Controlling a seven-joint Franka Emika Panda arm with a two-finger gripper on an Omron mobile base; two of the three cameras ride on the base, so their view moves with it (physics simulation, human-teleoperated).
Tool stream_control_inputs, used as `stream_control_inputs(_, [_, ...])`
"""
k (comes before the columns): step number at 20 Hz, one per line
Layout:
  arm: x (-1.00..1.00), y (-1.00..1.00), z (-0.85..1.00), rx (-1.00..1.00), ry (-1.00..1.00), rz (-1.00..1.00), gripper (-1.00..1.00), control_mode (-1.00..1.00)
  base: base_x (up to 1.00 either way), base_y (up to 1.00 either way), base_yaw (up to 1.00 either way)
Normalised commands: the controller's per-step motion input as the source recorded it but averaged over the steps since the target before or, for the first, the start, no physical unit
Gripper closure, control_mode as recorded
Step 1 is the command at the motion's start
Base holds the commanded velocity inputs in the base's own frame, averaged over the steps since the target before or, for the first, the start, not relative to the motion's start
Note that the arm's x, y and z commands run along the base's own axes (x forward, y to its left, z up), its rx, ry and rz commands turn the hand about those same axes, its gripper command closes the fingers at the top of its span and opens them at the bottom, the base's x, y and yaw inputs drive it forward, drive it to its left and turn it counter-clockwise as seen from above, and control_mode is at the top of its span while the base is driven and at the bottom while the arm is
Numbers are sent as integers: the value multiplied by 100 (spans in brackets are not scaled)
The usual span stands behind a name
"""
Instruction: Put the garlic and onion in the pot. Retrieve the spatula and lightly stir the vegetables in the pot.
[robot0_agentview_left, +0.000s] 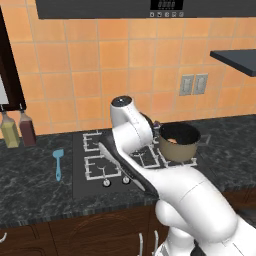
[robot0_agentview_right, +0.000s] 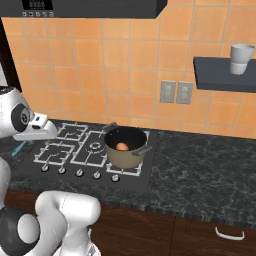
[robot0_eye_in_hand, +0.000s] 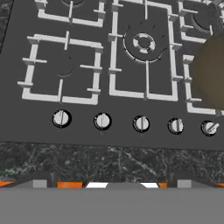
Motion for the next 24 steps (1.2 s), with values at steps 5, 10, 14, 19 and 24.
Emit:
stream_control_inputs(5, [20,100,-36,-3,5,0,-100,-100,0,0,0])
stream_control_inputs(10, [36,100,-44,0,14,0,-100,-100,0,0,0])
stream_control_inputs(14, [67,100,-42,0,18,0,-100,-100,0,0,0])
stream_control_inputs(19, [71,100,-45,-2,18,0,-100,-100,0,0,0])
stream_control_inputs(24, [49,88,-30,-11,13,0,-100,-100,0,0,0])
